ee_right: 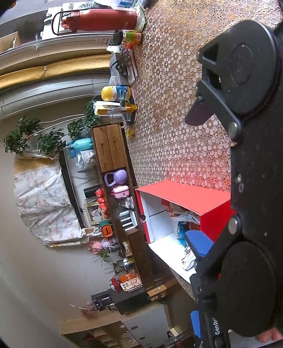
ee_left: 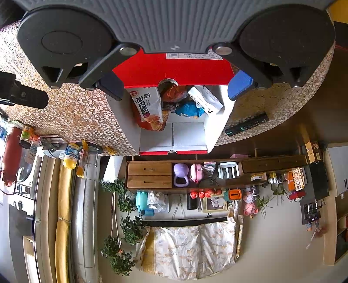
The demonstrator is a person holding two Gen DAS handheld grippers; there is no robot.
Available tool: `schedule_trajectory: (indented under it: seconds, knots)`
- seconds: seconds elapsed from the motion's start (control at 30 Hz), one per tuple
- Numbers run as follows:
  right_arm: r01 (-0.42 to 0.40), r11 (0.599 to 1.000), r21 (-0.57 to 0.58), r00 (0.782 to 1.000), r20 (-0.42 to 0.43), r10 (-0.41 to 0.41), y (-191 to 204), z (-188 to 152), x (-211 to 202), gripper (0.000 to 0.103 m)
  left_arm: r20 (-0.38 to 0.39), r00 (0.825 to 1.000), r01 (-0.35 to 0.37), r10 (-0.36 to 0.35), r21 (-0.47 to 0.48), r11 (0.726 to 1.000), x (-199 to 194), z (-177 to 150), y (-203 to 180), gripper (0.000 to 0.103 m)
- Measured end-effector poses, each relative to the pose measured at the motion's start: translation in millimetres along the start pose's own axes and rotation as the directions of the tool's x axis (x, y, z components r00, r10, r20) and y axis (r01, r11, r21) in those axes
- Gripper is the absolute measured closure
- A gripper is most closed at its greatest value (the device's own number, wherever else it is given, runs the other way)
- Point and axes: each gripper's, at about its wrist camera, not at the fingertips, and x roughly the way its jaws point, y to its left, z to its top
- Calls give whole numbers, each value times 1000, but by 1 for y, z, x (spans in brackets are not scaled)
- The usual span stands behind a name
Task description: Organize snacks
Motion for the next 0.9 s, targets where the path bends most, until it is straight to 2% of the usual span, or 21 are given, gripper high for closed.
schedule_trajectory:
  seconds: [0.9]
  knots:
    - [7, 1000, -1, 1000, -10, -7, -2, -2, 2, 0, 11, 1000, -7, 7, -4, 1000, -4, 6, 1, 1]
